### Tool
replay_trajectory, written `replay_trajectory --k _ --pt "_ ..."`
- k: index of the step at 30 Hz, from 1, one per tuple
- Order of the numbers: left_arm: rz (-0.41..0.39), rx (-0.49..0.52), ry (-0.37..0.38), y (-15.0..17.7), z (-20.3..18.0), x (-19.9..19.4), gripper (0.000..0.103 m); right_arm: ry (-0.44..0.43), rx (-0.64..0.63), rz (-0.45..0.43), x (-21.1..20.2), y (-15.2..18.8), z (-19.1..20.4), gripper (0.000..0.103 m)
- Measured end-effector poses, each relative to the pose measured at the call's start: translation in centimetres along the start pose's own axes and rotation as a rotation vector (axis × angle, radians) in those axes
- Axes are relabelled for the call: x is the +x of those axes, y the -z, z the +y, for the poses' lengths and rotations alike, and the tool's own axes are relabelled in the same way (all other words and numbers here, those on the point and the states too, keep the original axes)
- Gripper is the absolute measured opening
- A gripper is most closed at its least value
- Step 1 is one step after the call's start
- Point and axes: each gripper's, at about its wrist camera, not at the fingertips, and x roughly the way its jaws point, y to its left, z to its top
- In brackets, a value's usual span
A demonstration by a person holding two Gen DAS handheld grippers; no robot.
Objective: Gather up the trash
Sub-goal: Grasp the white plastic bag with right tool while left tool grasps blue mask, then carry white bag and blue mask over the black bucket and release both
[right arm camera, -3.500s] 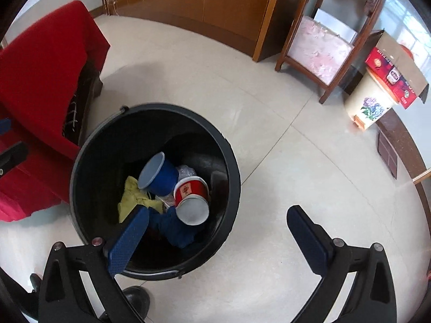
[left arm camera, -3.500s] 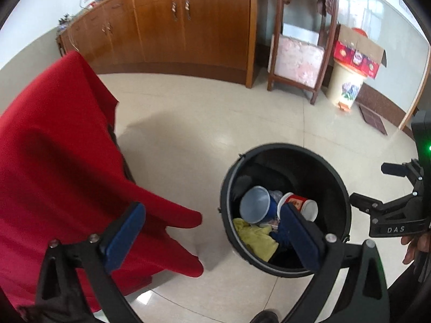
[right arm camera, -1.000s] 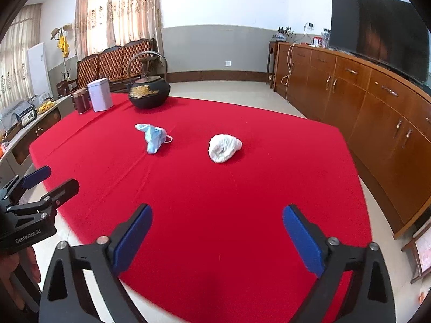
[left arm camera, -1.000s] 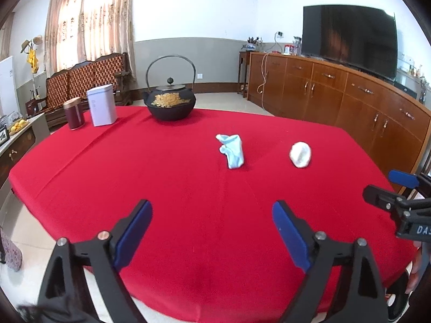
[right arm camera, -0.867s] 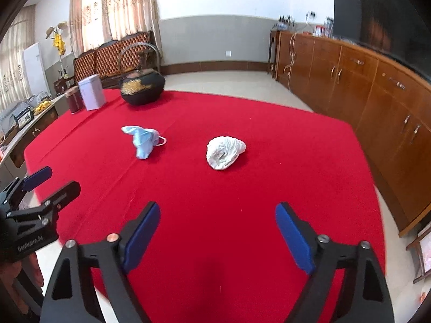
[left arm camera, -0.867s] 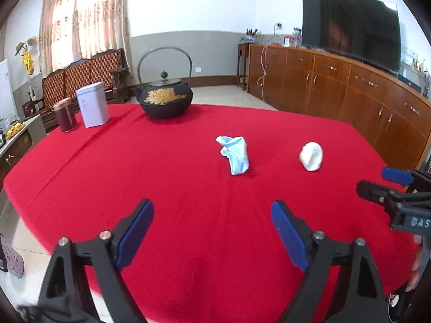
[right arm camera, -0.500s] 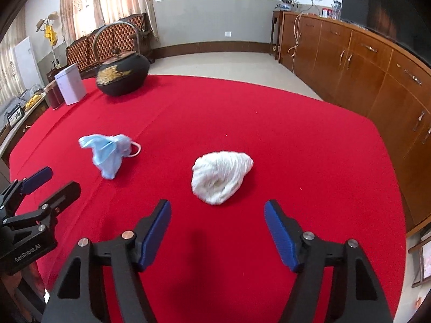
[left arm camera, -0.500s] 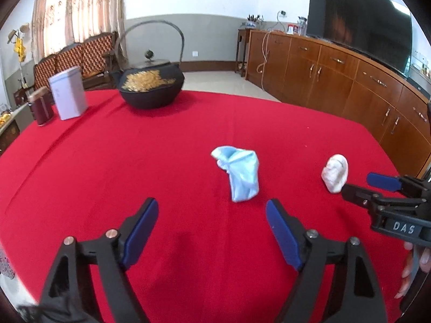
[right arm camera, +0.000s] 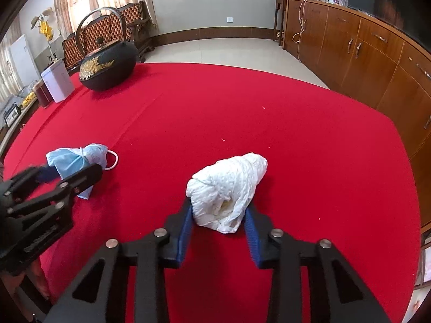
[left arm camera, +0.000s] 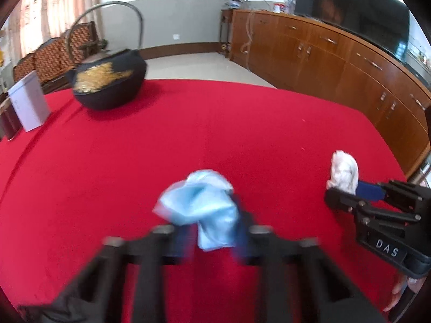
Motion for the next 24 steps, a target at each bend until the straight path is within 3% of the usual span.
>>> replay_trajectory --k 11,24 --pt "-0.118 0.067 0.023 3.8 -3.1 -7.4 0.019 0.046 -0.018 -0.097 -5.8 3.1 -0.8 0.034" --pt "-0.158 0.087 0.062 7.4 -4.8 -14.1 0.019 0.107 0.061 -0.169 -16.2 11.9 -3.4 0.034"
